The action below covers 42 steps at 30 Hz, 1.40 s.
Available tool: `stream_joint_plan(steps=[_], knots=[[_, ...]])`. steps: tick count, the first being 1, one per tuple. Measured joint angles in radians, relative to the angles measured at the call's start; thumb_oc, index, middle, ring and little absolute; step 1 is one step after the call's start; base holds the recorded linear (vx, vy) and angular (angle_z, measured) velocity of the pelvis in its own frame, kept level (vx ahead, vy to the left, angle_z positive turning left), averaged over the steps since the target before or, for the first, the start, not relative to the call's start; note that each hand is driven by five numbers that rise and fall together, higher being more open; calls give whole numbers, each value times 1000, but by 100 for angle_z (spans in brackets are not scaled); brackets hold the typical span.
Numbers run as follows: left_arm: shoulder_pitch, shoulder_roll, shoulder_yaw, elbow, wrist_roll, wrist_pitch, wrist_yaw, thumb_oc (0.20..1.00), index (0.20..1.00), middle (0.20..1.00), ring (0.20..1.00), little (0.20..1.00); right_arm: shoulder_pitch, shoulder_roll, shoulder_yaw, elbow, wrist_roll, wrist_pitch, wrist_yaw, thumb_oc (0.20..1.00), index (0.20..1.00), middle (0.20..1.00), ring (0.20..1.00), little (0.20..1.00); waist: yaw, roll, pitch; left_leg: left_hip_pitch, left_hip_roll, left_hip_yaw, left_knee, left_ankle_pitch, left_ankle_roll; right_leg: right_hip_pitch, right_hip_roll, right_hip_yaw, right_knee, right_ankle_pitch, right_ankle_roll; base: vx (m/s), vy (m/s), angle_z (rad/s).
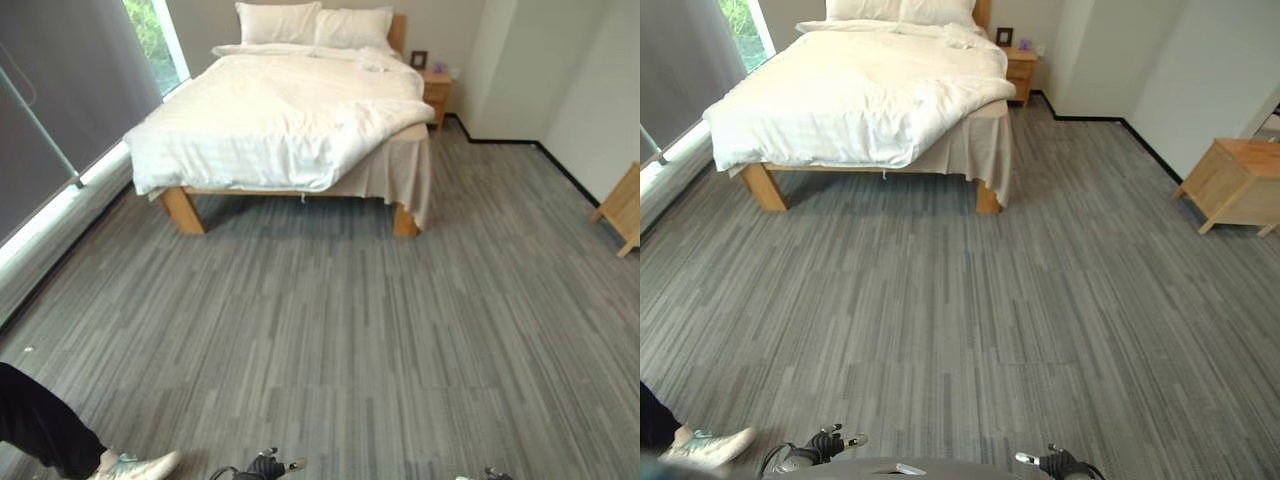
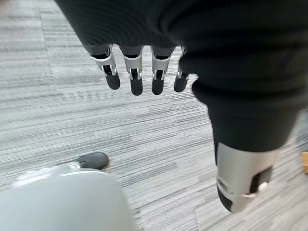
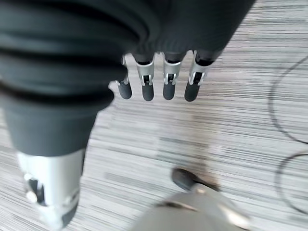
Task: Making the bed.
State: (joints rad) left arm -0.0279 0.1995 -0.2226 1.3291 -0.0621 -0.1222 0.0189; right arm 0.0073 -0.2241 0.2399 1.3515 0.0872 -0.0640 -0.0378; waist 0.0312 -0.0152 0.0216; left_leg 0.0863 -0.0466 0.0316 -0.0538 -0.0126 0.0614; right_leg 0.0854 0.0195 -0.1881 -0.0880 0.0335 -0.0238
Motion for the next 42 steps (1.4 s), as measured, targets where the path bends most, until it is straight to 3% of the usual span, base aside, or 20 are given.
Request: stream_joint_plan(steps=[5,8,11,12,14,15,18,23,28,29,30,33,35,36,37,38,39,41,42], knots=[[-4,3,-21,-1,79,0,8,1000,1000,1000,1000,1000,-5,-1,-35,-3,1,-1,2,1000,1000,1000,1000,1000,-1,2,7,9,3,7,-18,3,-5,4,6,7,-15,4,-1,21,8,-4],[-11,1,47,-1,56,2,5,1000,1000,1000,1000,1000,-4,-5,-38,-12,13,1,6,1000,1000,1000,1000,1000,-3,1,8,16,5,14,-24,3,-5,2,9,15,-15,4,-1,28,22,-13],[-24,37,23,-143,-53,21,-7,1000,1000,1000,1000,1000,0,-51,-87,-270,167,1,51,1000,1000,1000,1000,1000,-16,10,17,21,7,50,-34,4,-4,-12,13,55,-15,11,1,8,32,-32],[-44,57,8,-215,-55,3,-10,1000,1000,1000,1000,1000,-12,-72,-97,-349,211,-32,62,1000,1000,1000,1000,1000,-28,17,21,24,7,54,-35,5,-3,-7,12,57,-15,14,2,10,30,-12],[-43,102,-21,-400,-91,7,-20,1000,1000,1000,1000,1000,-10,-104,-111,-466,248,-34,70,1000,1000,1000,1000,1000,-33,20,20,25,6,57,-37,5,-2,-5,11,60,-15,16,5,8,15,-3],[-76,127,-23,-501,-94,-24,-24,1000,1000,1000,1000,1000,-21,-129,-121,-519,267,-51,67,1000,1000,1000,1000,1000,-31,21,26,25,5,57,-38,8,1,-4,10,58,-15,19,7,0,0,0],[-109,145,-5,-608,-135,-47,-20,1000,1000,1000,1000,1000,-17,-150,-129,-666,285,-73,56,1000,1000,1000,1000,1000,-39,26,26,27,4,57,-38,8,1,-3,8,58,-16,22,9,9,10,0],[-106,126,-6,-564,-239,-53,-23,1000,1000,1000,1000,1000,-36,-123,-108,-651,286,-78,41,1000,1000,1000,1000,1000,-48,25,32,22,4,60,-39,8,1,-13,9,61,-16,23,8,26,19,-2],[-90,128,-5,-551,-228,-28,-13,1000,1000,1000,1000,1000,-25,-111,-69,-689,233,-59,30,1000,1000,1000,1000,1000,-49,29,57,3,4,76,-39,8,2,-36,10,77,-16,29,10,79,66,-9],[-82,134,-5,-577,-216,-22,-9,1000,1000,1000,1000,1000,-23,-111,-70,-693,225,-54,26,1000,1000,1000,1000,1000,-48,29,57,3,4,76,-39,8,2,-36,10,79,-16,29,11,92,149,-13],[-4,203,-4,-797,-152,-22,0,1000,1000,1000,1000,1000,-10,-113,-87,-760,217,-48,15,1000,1000,1000,1000,1000,-48,26,67,-13,3,86,-46,6,1,-54,10,90,-15,29,13,63,119,-22],[-14,213,38,-832,-154,-48,9,1000,1000,1000,1000,1000,-29,-120,-119,-758,215,-52,-6,1000,1000,1000,1000,1000,-29,37,95,-39,0,112,-41,9,9,-95,9,107,8,50,28,97,127,-31],[-12,212,52,-833,-161,-47,9,1000,1000,1000,1000,1000,-57,-128,-115,-765,206,-51,-7,1000,1000,1000,1000,1000,-14,66,125,-47,27,145,-45,4,14,-217,22,107,211,6,90,124,87,-49],[-17,213,60,-825,-161,-48,9,1000,1000,1000,1000,1000,-72,-128,-114,-771,205,-51,-6,1000,1000,1000,1000,1000,-14,73,145,-50,39,161,-40,11,17,-294,13,77,349,-29,132,264,95,-23],[-18,211,72,-820,-165,-46,11,1000,1000,1000,1000,1000,-70,-125,-114,-785,203,-49,-6,1000,1000,1000,1000,1000,-15,61,151,-46,33,173,-40,5,22,-347,-23,24,471,-69,154,296,38,-18],[-12,208,78,-817,-171,-47,14,1000,1000,1000,1000,1000,-70,-123,-113,-798,199,-49,-6,1000,1000,1000,1000,1000,-11,50,157,-35,20,176,-38,-6,34,-394,-61,-15,565,-99,153,296,37,-33],[-11,195,89,-792,-172,-49,17,1000,1000,1000,1000,1000,-67,-119,-119,-831,197,-49,-6,1000,1000,1000,1000,1000,-3,43,164,-28,11,181,-37,-33,36,-442,-88,-11,632,-119,161,442,-51,-35],[-10,186,96,-768,-172,-38,18,1000,1000,1000,1000,1000,-58,-107,-128,-895,197,-50,-3,1000,1000,1000,1000,1000,-14,45,180,-6,8,197,-32,-28,31,-453,-115,-20,523,-132,155,488,-118,-16],[-12,186,104,-771,-176,-43,19,1000,1000,1000,1000,1000,-46,-108,-126,-919,197,-51,-2,1000,1000,1000,1000,1000,-21,39,184,-1,3,192,-31,-62,10,-466,-112,11,427,-129,150,387,-171,5]])
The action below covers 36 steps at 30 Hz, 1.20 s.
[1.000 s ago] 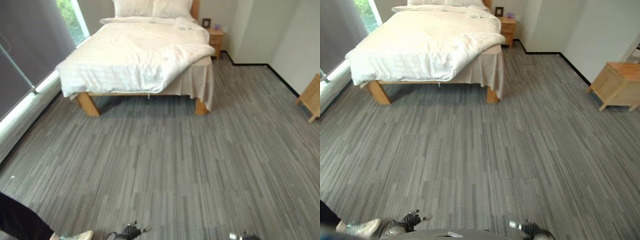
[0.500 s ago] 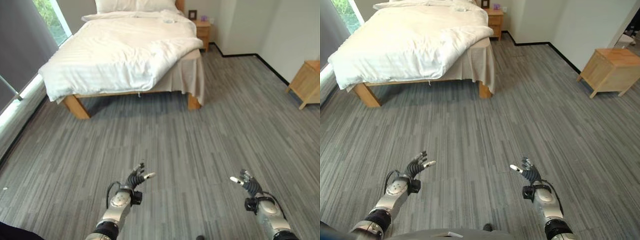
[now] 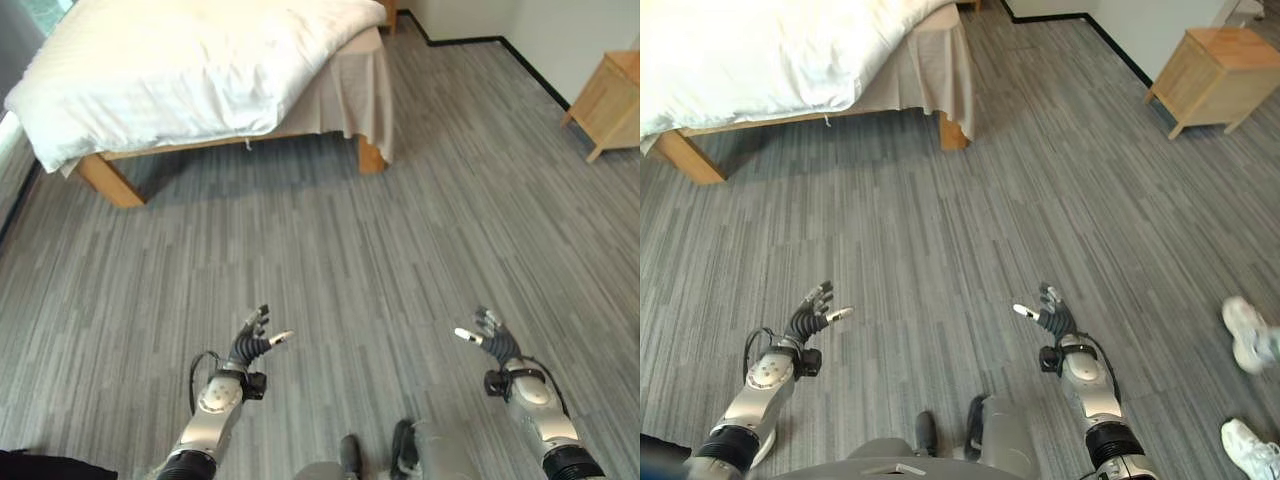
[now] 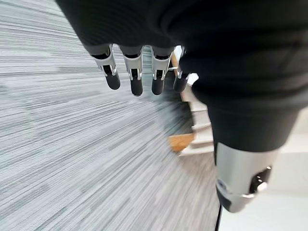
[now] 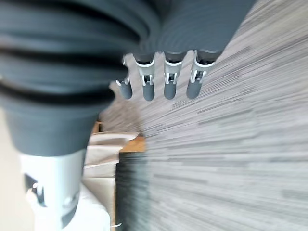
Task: Making the bed.
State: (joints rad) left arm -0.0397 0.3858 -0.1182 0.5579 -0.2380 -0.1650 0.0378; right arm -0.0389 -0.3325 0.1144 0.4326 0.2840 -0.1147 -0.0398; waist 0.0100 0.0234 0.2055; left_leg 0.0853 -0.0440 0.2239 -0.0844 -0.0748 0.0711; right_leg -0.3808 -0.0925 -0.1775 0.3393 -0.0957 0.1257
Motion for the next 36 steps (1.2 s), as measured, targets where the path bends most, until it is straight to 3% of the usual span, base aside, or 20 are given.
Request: stream_joint_plan(steps=[3,6,8,10,11,12,13,14,17,21,23,25,26,27,28,29,30,31,32,36], knots=[[-70,0,20,23,-31,-1,21,1000,1000,1000,1000,1000,48,4,-1,-30,0,-2,1,1000,1000,1000,1000,1000,-11,-21,-2,8,2,-20,17,-41,-34,27,47,89,-429,75,-3,533,-217,14],[-90,-22,-8,16,-22,0,28,1000,1000,1000,1000,1000,109,6,-16,-29,0,2,8,1000,1000,1000,1000,1000,-43,-19,-11,101,29,-75,14,-94,-80,101,82,100,-405,140,-42,704,-293,56],[-60,-60,-30,6,-23,-4,26,1000,1000,1000,1000,1000,142,7,-19,0,0,3,26,1000,1000,1000,1000,1000,-32,-39,-40,86,67,-93,264,-161,-122,161,96,77,-343,267,-133,699,-451,27],[-30,-89,-30,7,-28,-5,25,1000,1000,1000,1000,1000,119,2,-30,39,9,0,28,1000,1000,1000,1000,1000,-36,-12,-51,-75,133,-121,648,-141,-133,204,160,72,-300,160,-187,612,-476,10],[-7,-98,-33,3,-30,-7,24,1000,1000,1000,1000,1000,119,-3,-34,47,14,0,26,1000,1000,1000,1000,1000,-28,2,-62,-176,181,-130,870,-72,-115,212,189,70,-273,141,-212,575,-473,-12],[25,-105,-38,-12,-33,-3,20,1000,1000,1000,1000,1000,110,-6,-48,53,48,5,26,1000,1000,1000,1000,1000,-7,54,-64,-358,315,-129,1234,65,-83,272,273,70,-235,77,-271,479,-354,-18],[33,-94,-43,-12,-33,3,19,1000,1000,1000,1000,1000,108,7,-43,52,70,1,18,1000,1000,1000,1000,1000,4,48,-57,-435,317,-158,1322,49,-104,305,290,70,-223,39,-310,842,-501,-28],[21,-71,-53,-12,-34,8,17,1000,1000,1000,1000,1000,118,16,-52,49,89,1,22,1000,1000,1000,1000,1000,25,-4,-44,-570,300,-124,1446,60,-48,363,287,69,-220,16,-330,531,-229,0],[37,-47,-11,-5,-71,14,15,1000,1000,1000,1000,1000,46,10,-39,45,100,6,-5,1000,1000,1000,1000,1000,25,-113,-33,-621,121,-57,1025,46,-50,546,211,60,-308,-23,-260,552,-125,5],[77,-62,-7,-4,-67,11,13,1000,1000,1000,1000,1000,0,26,8,-4,237,-24,-30,1000,1000,1000,1000,1000,19,-110,-104,-454,-88,50,302,55,-18,701,215,32,-348,-104,-132,613,8,3],[104,-66,-10,-15,-64,12,13,1000,1000,1000,1000,1000,-13,32,54,-19,243,-28,-20,1000,1000,1000,1000,1000,33,-63,-140,-335,-162,14,117,42,160,768,288,70,-330,-108,-99,714,-56,-7],[122,-62,32,-23,-64,14,21,1000,1000,1000,1000,1000,-17,93,101,-21,244,-18,-17,1000,1000,1000,1000,1000,27,-149,-160,-300,-180,11,138,102,174,776,268,42,-267,-95,-64,604,3,33],[159,-63,33,-45,-62,16,23,1000,1000,1000,1000,1000,-36,138,119,-26,244,-18,15,1000,1000,1000,1000,1000,59,-180,-156,-244,-152,-15,164,99,168,634,224,9,95,-98,-31,862,43,11],[181,-64,24,-44,-62,22,24,1000,1000,1000,1000,1000,-38,142,126,-26,244,-19,28,1000,1000,1000,1000,1000,76,-159,-154,-211,-139,-37,194,79,152,571,172,8,219,-144,-22,737,83,1],[168,-88,21,-68,-57,30,25,1000,1000,1000,1000,1000,-8,141,123,-50,240,-20,35,1000,1000,1000,1000,1000,78,-163,-152,-175,-160,-43,211,25,125,471,111,-3,374,-130,55,891,71,36],[137,-117,60,-155,-53,32,31,1000,1000,1000,1000,1000,28,155,89,-105,238,-30,36,1000,1000,1000,1000,1000,79,-198,-87,-175,-212,-10,341,-18,104,373,22,-24,650,11,145,412,15,75],[105,-115,52,-173,-54,7,36,1000,1000,1000,1000,1000,44,148,65,-119,235,-51,41,1000,1000,1000,1000,1000,79,-211,-51,-139,-218,26,384,-110,165,281,-53,-27,887,125,160,462,-22,114],[57,-117,26,-121,-52,18,26,1000,1000,1000,1000,1000,54,144,68,-56,216,-2,36,1000,1000,1000,1000,1000,56,-191,-32,-76,-235,-28,405,-176,131,157,-114,15,1012,94,-63,465,-37,119],[69,-136,16,-123,-52,21,21,1000,1000,1000,1000,1000,98,119,61,-52,210,15,32,1000,1000,1000,1000,1000,23,-147,-50,-39,-201,-81,400,-186,115,142,-111,46,976,-6,-116,425,-50,119],[63,-138,26,-153,-55,19,9,1000,1000,1000,1000,1000,124,21,-13,-65,201,20,28,1000,1000,1000,1000,1000,5,123,-59,114,26,-252,160,-122,31,54,-54,31,411,-134,-103,416,-236,57]])
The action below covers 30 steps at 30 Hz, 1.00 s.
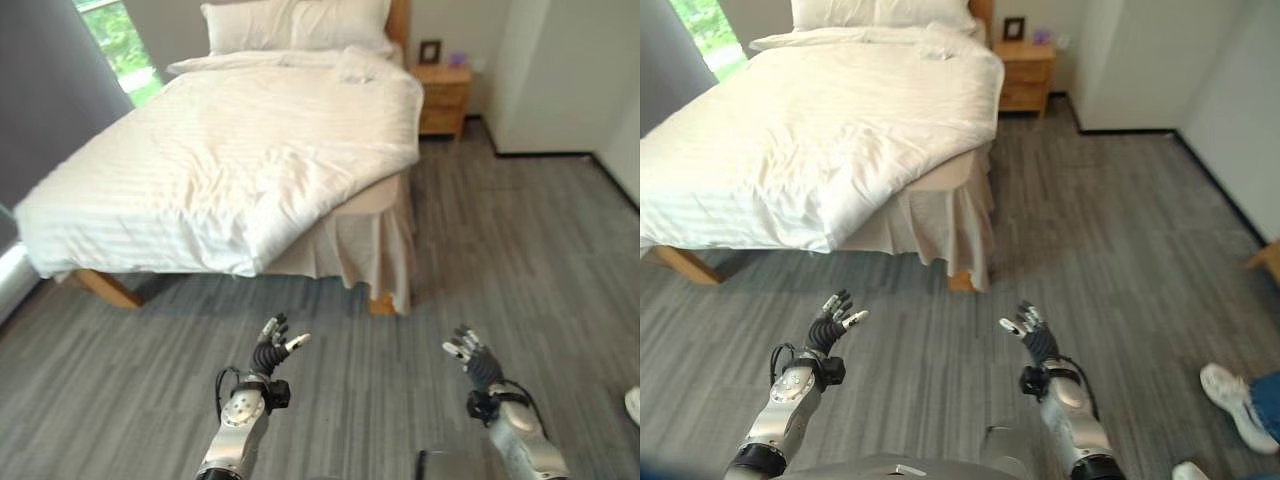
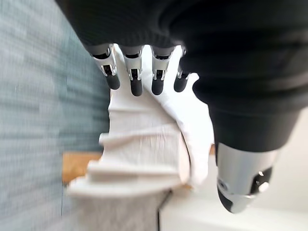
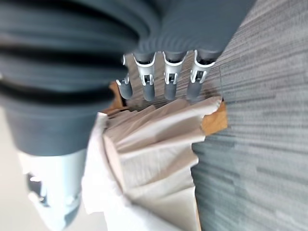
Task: Making the bed.
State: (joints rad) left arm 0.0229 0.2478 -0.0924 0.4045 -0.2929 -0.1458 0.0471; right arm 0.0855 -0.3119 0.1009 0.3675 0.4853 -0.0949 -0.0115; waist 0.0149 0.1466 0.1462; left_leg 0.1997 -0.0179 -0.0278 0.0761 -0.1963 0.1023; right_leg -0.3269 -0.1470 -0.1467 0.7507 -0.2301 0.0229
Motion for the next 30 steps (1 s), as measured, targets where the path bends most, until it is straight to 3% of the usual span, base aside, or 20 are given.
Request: stream_joint_plan(steps=[1,3,4,5,6,8,10,11,12,13,14,17,19,21,22,23,24,26,28,30], knots=[[-15,1,20,1,0,-9,-13,1000,1000,1000,1000,1000,0,-12,-6,-5,0,0,0,1000,1000,1000,1000,1000,-4,14,0,15,42,-24,-6,16,-24,24,30,33,-255,38,15,407,-330,79],[-26,50,55,14,0,-20,-24,1000,1000,1000,1000,1000,-3,-7,1,-6,-6,-1,9,1000,1000,1000,1000,1000,-8,-45,4,41,82,-69,19,19,-34,127,107,263,-780,217,63,420,-351,78],[-32,113,46,17,1,-18,-35,1000,1000,1000,1000,1000,7,19,0,-13,-6,-1,8,1000,1000,1000,1000,1000,-7,-150,11,74,60,-79,54,14,-82,176,74,326,-859,265,71,468,-416,124],[-34,137,36,21,1,-18,-52,1000,1000,1000,1000,1000,29,24,-7,-15,-6,-2,9,1000,1000,1000,1000,1000,-12,-212,0,89,49,-92,76,-26,-153,215,50,314,-857,479,83,484,-451,103],[-16,98,17,19,0,-16,-55,1000,1000,1000,1000,1000,10,-5,-26,11,-6,2,6,1000,1000,1000,1000,1000,33,-169,-13,77,77,-117,63,-53,-190,230,114,293,-840,455,45,275,-276,66],[25,99,-42,-26,0,-18,-73,1000,1000,1000,1000,1000,-35,-27,-53,9,-5,-3,11,1000,1000,1000,1000,1000,42,-166,-4,2,57,-140,48,-19,-169,230,145,256,-781,391,21,305,-419,49],[69,80,-87,-13,-1,-13,-101,1000,1000,1000,1000,1000,-85,-20,-74,-3,-1,-9,21,1000,1000,1000,1000,1000,46,-170,0,-14,86,-131,79,75,-233,250,171,193,-710,343,2,360,-792,101],[46,72,-114,4,-5,-5,-106,1000,1000,1000,1000,1000,-63,-29,-74,-12,7,-24,19,1000,1000,1000,1000,1000,17,-185,7,-91,74,-124,206,85,-245,262,163,134,-685,301,-47,142,-511,163],[-3,72,-141,8,-11,1,-113,1000,1000,1000,1000,1000,-49,-38,-85,-23,6,-36,18,1000,1000,1000,1000,1000,9,-195,29,-236,77,-65,473,109,-226,255,150,60,-643,234,-118,117,-238,200],[-46,84,-175,0,-14,-2,-119,1000,1000,1000,1000,1000,-10,-20,-130,-55,8,-37,20,1000,1000,1000,1000,1000,12,-233,39,-386,99,42,684,188,-128,277,132,12,-664,187,-95,213,-348,148],[-18,92,-175,1,-19,-1,-139,1000,1000,1000,1000,1000,-41,-9,-118,-9,26,-31,15,1000,1000,1000,1000,1000,23,-241,41,-401,118,117,570,125,-113,306,144,16,-676,199,-110,201,-236,94],[12,110,-184,-22,-61,20,-198,1000,1000,1000,1000,1000,-23,-13,-191,-44,43,-41,-5,1000,1000,1000,1000,1000,-28,-224,39,-380,53,282,177,126,-124,387,152,-72,-779,203,-105,189,-73,64],[55,127,-175,-59,-61,21,-219,1000,1000,1000,1000,1000,-23,-28,-203,-44,42,-40,-15,1000,1000,1000,1000,1000,-41,-212,33,-343,-19,273,-7,140,-102,411,167,-75,-812,196,-82,85,-1,14],[75,147,-180,-66,-98,26,-231,1000,1000,1000,1000,1000,-20,-53,-198,-46,36,-40,-24,1000,1000,1000,1000,1000,-39,-213,32,-313,-80,232,-3,166,-59,419,175,-77,-796,203,-72,131,70,-12],[71,146,-182,-59,-99,26,-241,1000,1000,1000,1000,1000,-20,-62,-196,-42,28,-39,-24,1000,1000,1000,1000,1000,-40,-213,31,-291,-101,230,-18,183,-29,416,181,-76,-778,197,-28,250,142,-28],[67,107,-182,-40,-98,34,-263,1000,1000,1000,1000,1000,-35,-120,-191,-70,22,-32,-21,1000,1000,1000,1000,1000,-47,-86,30,-246,21,172,-99,194,75,323,248,-23,-570,144,3,260,151,-14],[66,98,-181,-38,-98,34,-277,1000,1000,1000,1000,1000,-28,-143,-212,-110,18,-34,-13,1000,1000,1000,1000,1000,-70,-65,19,-250,59,169,-112,229,-49,300,200,-4,-529,93,-38,179,106,8],[48,115,-184,-31,-98,48,-301,1000,1000,1000,1000,1000,-27,-188,-224,-121,-6,-22,-4,1000,1000,1000,1000,1000,-91,-114,4,-227,7,185,-134,234,-74,387,137,-7,-709,174,36,83,61,32],[63,162,-182,-67,-98,45,-318,1000,1000,1000,1000,1000,-43,-239,-218,-128,-28,-19,3,1000,1000,1000,1000,1000,-83,-150,-6,-202,-28,184,-165,242,-63,404,128,2,-747,188,31,95,94,-2],[71,197,-181,-56,-98,45,-337,1000,1000,1000,1000,1000,-108,-385,-212,-119,-95,-9,-1,1000,1000,1000,1000,1000,-87,-137,-16,-148,-22,184,-176,240,-35,441,161,-16,-774,189,31,82,97,19]])
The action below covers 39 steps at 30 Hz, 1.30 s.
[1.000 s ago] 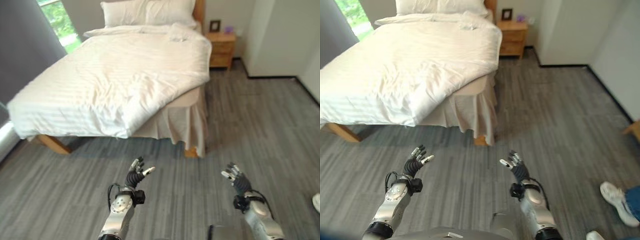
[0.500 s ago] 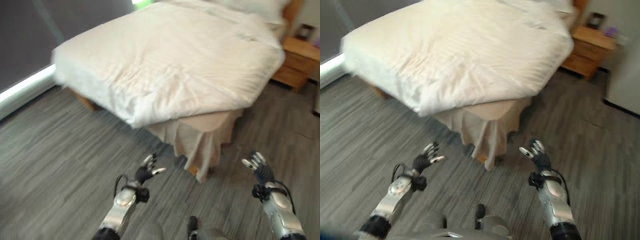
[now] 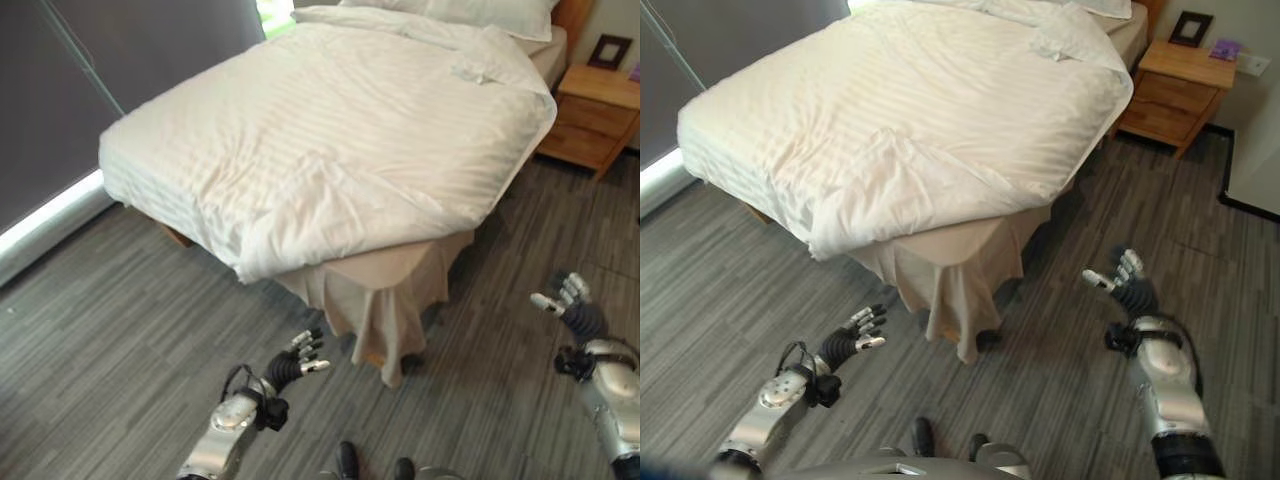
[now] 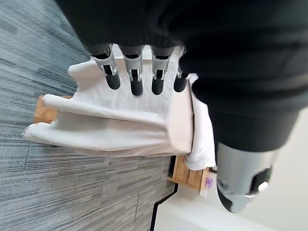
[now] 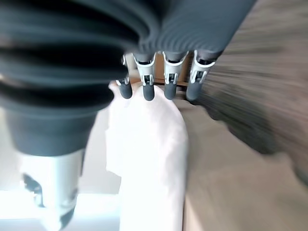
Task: Making the bed.
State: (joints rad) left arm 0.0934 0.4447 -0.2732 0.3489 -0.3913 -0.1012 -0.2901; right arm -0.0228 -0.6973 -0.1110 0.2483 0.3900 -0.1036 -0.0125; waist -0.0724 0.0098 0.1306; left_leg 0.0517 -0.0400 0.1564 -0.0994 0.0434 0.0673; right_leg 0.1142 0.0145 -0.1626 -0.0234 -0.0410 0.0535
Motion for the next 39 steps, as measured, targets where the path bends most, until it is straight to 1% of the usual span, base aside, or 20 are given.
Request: stream_joint_plan(steps=[2,5,8,15,17,18,19,20,21,22,24,26,27,28,30,31,33,34,36,39], knots=[[13,13,-4,6,-1,2,-1,1000,1000,1000,1000,1000,-118,-19,-5,44,1,-4,-13,1000,1000,1000,1000,1000,21,-35,0,6,0,-3,5,-1,2,3,0,7,-4,0,0,54,74,-8],[31,14,-8,21,-10,11,-10,1000,1000,1000,1000,1000,-202,-21,4,46,2,-11,-15,1000,1000,1000,1000,1000,37,-56,-3,8,-1,-3,6,-1,2,11,1,7,-21,6,-6,46,67,-1],[35,18,-5,21,-41,18,-12,1000,1000,1000,1000,1000,-253,-35,71,70,1,-10,0,1000,1000,1000,1000,1000,80,-59,-4,6,-2,-3,5,-7,2,14,1,22,-41,21,-9,45,81,-7],[38,16,-1,32,-76,18,-10,1000,1000,1000,1000,1000,-343,-70,186,143,-113,11,20,1000,1000,1000,1000,1000,100,-56,-5,3,-6,1,0,-38,-4,9,-3,36,-49,37,-9,26,109,-7],[24,16,-14,51,-76,19,-8,1000,1000,1000,1000,1000,-412,-105,239,226,-118,13,19,1000,1000,1000,1000,1000,99,-44,0,-4,-1,-4,-1,-40,6,-50,-7,34,86,15,30,-33,140,-5],[17,14,-25,62,-78,18,-6,1000,1000,1000,1000,1000,-462,-131,276,276,-133,17,18,1000,1000,1000,1000,1000,102,-29,7,-7,12,-5,-1,-36,12,-125,-6,38,225,-6,58,-24,110,1],[9,22,-45,71,-78,18,-4,1000,1000,1000,1000,1000,-514,-174,332,318,-153,28,20,1000,1000,1000,1000,1000,101,-18,16,-10,20,-6,0,-33,16,-205,-11,37,375,-5,62,-4,73,15],[8,41,-65,73,-89,17,-2,1000,1000,1000,1000,1000,-616,-239,410,394,-191,41,22,1000,1000,1000,1000,1000,102,-30,25,-13,8,-15,3,-24,30,-305,-39,42,572,0,69,1,27,29],[6,53,-76,76,-109,18,-1,1000,1000,1000,1000,1000,-690,-278,455,449,-205,44,22,1000,1000,1000,1000,1000,101,-40,33,-11,-5,-34,11,-22,34,-352,-51,59,646,-20,79,47,1,52],[18,61,-76,82,-116,19,-3,1000,1000,1000,1000,1000,-786,-310,501,535,-229,46,19,1000,1000,1000,1000,1000,92,-45,34,-26,-13,-52,18,-22,39,-364,-37,122,622,-45,79,45,-15,66],[37,72,-77,87,-116,24,-11,1000,1000,1000,1000,1000,-877,-345,513,600,-239,50,13,1000,1000,1000,1000,1000,103,-55,35,-30,-17,-60,14,-15,45,-347,-34,175,474,-47,71,50,-69,45],[43,105,-89,108,-118,28,-41,1000,1000,1000,1000,1000,-1054,-340,634,738,-289,42,14,1000,1000,1000,1000,1000,127,-49,49,-58,-17,-97,35,-1,36,-313,-15,250,223,-33,60,89,-143,34],[14,115,-102,142,-117,30,-53,1000,1000,1000,1000,1000,-1134,-341,746,831,-320,34,17,1000,1000,1000,1000,1000,111,-42,53,-85,-7,-127,59,-9,38,-290,1,309,98,-16,62,126,-93,97],[6,132,-92,142,-116,38,-60,1000,1000,1000,1000,1000,-1145,-346,722,870,-348,53,24,1000,1000,1000,1000,1000,113,-49,63,-94,-14,-176,51,4,18,-264,6,316,15,21,56,161,-143,119],[35,147,-69,136,-117,34,-70,1000,1000,1000,1000,1000,-1135,-357,699,880,-355,65,25,1000,1000,1000,1000,1000,116,-81,57,-81,-41,-213,24,6,17,-227,-23,299,-11,57,41,102,-144,96],[80,151,-37,140,-117,39,-67,1000,1000,1000,1000,1000,-1182,-324,717,942,-371,68,20,1000,1000,1000,1000,1000,135,-116,36,-80,-74,-227,14,6,17,-188,-57,260,-57,86,25,90,-143,58],[105,151,-44,141,-117,39,-68,1000,1000,1000,1000,1000,-1200,-328,774,943,-397,66,26,1000,1000,1000,1000,1000,150,-120,40,-90,-76,-255,13,6,15,-179,-63,228,-81,130,31,69,-129,61],[125,144,-58,141,-117,41,-70,1000,1000,1000,1000,1000,-1205,-340,863,940,-431,59,50,1000,1000,1000,1000,1000,156,-118,40,-100,-69,-283,15,7,8,-182,-58,194,-81,139,23,41,-137,78],[143,144,-100,145,-116,46,-76,1000,1000,1000,1000,1000,-1210,-337,877,940,-434,47,68,1000,1000,1000,1000,1000,166,-116,42,-116,-58,-316,14,16,-8,-188,-47,155,-78,134,6,3,-94,61],[137,143,-138,144,-116,48,-78,1000,1000,1000,1000,1000,-1306,-331,937,944,-458,48,72,1000,1000,1000,1000,1000,169,-107,50,-162,-50,-333,14,24,-21,-230,-39,138,-77,133,-3,-33,-77,20]])
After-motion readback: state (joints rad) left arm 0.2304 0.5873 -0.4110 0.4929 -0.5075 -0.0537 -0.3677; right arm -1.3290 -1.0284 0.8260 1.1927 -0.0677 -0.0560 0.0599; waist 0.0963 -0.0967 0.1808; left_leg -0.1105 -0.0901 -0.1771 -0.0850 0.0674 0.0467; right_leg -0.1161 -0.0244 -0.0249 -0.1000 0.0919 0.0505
